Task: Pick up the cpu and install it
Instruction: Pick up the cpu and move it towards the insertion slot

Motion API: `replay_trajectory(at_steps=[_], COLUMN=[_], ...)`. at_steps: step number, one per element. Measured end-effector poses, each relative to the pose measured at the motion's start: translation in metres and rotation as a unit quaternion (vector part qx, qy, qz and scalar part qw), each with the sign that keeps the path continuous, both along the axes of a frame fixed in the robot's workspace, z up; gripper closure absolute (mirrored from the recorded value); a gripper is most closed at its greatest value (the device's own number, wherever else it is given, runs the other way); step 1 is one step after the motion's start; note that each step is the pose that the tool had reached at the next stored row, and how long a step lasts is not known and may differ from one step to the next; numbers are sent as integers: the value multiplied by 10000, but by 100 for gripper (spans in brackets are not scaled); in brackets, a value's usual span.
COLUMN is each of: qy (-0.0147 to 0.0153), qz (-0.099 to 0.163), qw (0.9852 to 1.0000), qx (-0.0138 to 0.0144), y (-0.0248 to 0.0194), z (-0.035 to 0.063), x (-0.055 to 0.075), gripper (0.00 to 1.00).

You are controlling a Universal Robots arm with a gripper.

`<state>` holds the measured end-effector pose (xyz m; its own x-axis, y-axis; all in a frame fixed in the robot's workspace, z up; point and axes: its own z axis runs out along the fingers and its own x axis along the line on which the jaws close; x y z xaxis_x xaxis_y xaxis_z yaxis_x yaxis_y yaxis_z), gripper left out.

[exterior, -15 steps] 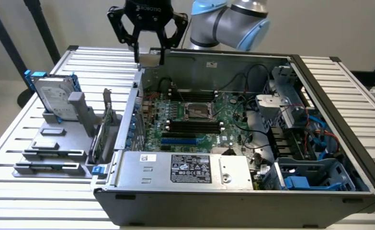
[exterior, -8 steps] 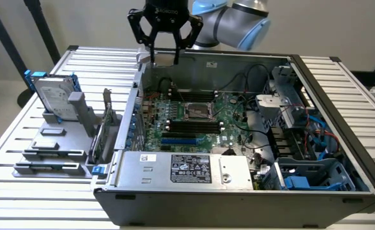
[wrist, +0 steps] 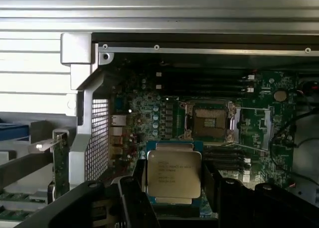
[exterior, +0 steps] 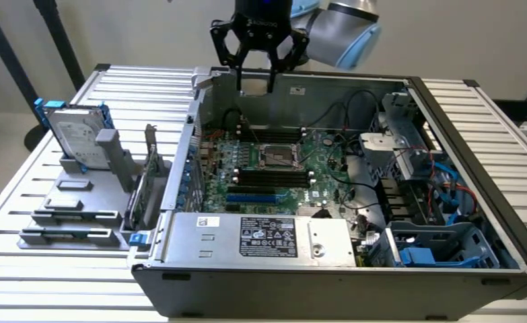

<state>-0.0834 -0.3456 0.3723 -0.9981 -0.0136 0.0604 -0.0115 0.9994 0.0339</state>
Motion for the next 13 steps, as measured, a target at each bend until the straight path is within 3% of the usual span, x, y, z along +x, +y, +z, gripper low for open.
replay_trajectory(at_steps=[5, 13], qy=[0, 1], qz=[1, 0], qw=[10000, 10000], qx=[0, -1], y=[44, 49], z=[-91, -236], x=[229, 475], gripper=[45, 45])
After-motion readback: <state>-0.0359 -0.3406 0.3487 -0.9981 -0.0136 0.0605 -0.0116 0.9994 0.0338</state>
